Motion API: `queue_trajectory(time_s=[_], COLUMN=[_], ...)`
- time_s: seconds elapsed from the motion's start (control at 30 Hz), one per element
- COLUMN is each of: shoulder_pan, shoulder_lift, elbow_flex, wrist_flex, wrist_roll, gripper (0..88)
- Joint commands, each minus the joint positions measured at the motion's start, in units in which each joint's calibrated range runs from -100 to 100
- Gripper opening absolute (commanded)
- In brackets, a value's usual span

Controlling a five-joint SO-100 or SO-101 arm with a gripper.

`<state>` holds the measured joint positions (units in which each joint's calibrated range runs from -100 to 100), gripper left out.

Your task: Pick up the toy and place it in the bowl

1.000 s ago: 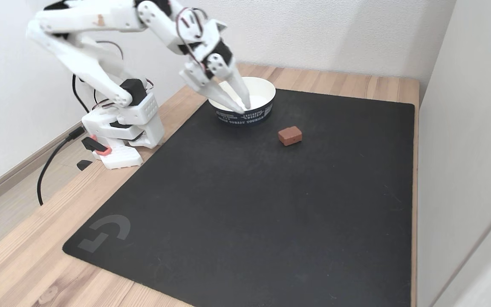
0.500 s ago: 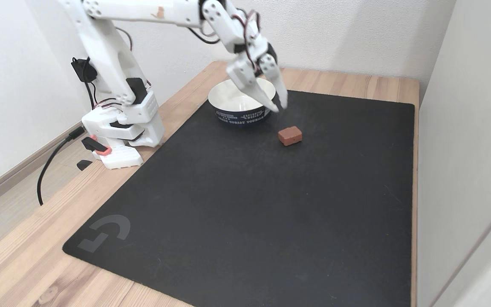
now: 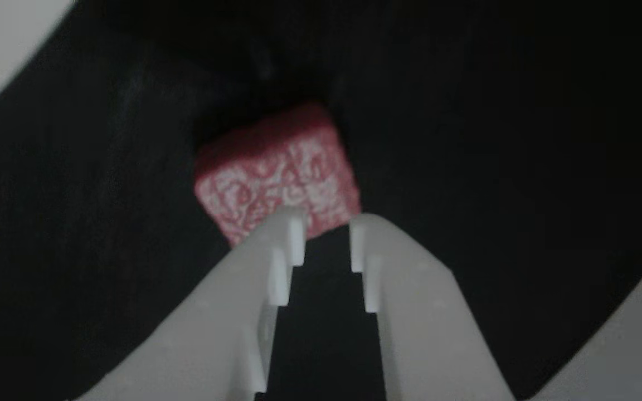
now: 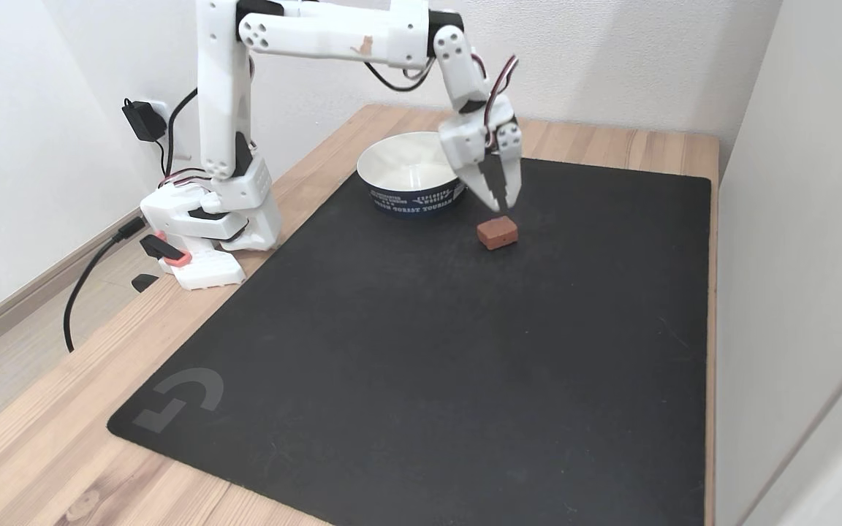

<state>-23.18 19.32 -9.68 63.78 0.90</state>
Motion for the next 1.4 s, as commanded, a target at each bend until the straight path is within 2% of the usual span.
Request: queue_trajectory(time_s=[0.0,0.43,0.5,0.53,0.8,1.13,1.23,1.27,1.3,1.37], shoulder_pan=[-0.03,0.64,0.55,0.05,-0.03,0.80,1.56,1.56,1.56,1.56], shoulder_lift=[-0.27,-0.85,-0.77,-0.77,-0.77,-0.85,-0.85,-0.85,-0.93,-0.93], elbow_flex=[-2.80,-3.16,-3.16,-3.25,-3.34,-3.34,-3.34,-3.34,-3.34,-3.43], wrist_flex=[0.49,2.86,2.86,2.86,5.90,5.99,6.16,6.58,8.02,9.04], wrist_roll=[-0.07,0.30,2.65,5.36,13.09,13.24,13.30,13.56,13.66,13.66], gripper=[2.2,2.2,2.2,2.2,2.3,2.8,14.8,20.7,31.5,38.3])
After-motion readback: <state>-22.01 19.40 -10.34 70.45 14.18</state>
